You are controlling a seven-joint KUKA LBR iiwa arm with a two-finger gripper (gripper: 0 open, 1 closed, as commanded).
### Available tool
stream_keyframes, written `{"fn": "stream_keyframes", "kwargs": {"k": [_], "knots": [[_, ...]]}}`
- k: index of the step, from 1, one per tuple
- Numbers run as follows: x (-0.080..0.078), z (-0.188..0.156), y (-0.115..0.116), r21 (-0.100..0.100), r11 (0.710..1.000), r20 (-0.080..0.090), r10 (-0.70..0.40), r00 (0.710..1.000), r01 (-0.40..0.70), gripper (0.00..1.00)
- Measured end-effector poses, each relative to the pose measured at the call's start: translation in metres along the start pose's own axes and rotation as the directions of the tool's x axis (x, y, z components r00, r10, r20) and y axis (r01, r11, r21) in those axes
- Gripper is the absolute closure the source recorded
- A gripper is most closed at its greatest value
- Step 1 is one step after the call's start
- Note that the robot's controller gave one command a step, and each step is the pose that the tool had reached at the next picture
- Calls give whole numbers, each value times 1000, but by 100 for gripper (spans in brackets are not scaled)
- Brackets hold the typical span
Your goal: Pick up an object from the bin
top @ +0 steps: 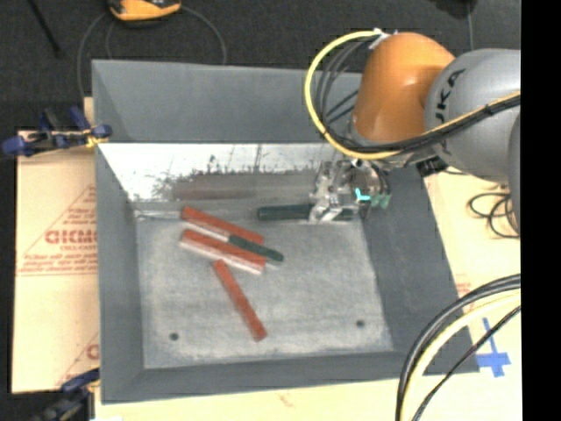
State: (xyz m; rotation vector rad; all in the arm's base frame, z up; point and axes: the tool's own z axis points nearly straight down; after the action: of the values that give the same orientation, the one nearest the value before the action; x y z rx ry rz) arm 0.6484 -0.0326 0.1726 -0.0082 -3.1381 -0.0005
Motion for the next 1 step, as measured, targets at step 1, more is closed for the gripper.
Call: {"fn": "stream_keyframes", "kwargs": {"k": [1], "knots": [[-2,-5,0,1,1000,8,-1,1000,1,0]]}}
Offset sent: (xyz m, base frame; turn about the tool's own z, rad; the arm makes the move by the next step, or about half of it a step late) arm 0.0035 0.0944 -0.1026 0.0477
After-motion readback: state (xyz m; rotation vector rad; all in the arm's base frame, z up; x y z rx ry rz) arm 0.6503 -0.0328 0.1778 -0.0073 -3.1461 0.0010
